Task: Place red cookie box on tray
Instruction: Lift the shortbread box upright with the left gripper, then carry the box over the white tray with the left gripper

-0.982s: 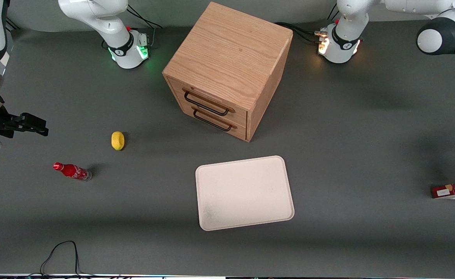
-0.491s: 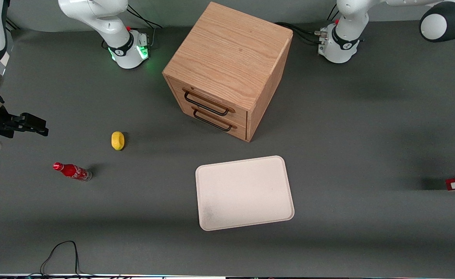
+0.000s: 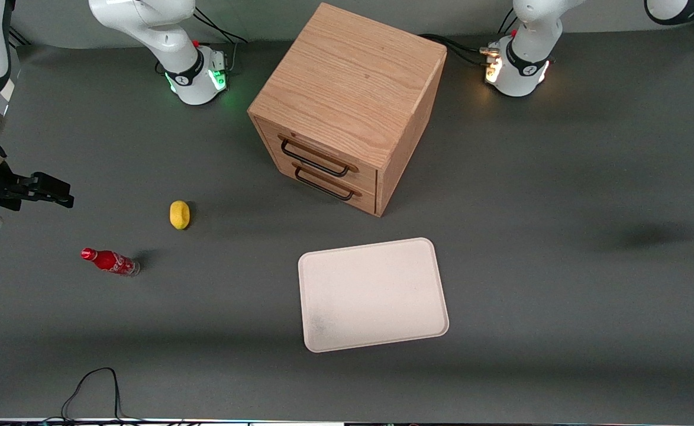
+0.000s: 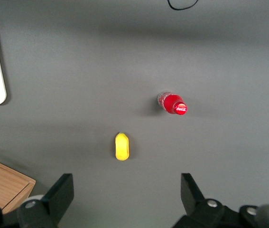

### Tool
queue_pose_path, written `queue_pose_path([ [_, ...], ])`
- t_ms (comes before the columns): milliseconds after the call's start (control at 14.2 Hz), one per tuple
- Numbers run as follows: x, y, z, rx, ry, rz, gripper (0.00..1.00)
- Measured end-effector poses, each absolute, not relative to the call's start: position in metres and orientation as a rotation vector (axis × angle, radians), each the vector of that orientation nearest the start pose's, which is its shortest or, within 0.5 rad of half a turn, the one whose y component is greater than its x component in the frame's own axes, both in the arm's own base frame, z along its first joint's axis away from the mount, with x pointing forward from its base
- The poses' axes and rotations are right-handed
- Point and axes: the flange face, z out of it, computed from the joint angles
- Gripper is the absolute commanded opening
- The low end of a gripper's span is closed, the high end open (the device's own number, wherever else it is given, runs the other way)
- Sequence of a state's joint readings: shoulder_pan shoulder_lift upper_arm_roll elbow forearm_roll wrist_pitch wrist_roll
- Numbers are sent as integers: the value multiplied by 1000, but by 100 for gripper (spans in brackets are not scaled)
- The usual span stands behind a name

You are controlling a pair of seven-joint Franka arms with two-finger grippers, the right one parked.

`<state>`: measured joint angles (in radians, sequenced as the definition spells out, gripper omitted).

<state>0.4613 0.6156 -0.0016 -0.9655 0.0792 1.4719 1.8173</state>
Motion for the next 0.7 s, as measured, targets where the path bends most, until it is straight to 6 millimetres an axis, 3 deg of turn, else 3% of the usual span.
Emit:
queue_pose_path([
  [211,620,317,527,-2541,1939,215,0],
  [421,610,301,535,-2600,1868,237,0],
  [561,606,280,535,-2668,1785,262,0],
  [702,607,241,532,-2753,1662,300,0],
])
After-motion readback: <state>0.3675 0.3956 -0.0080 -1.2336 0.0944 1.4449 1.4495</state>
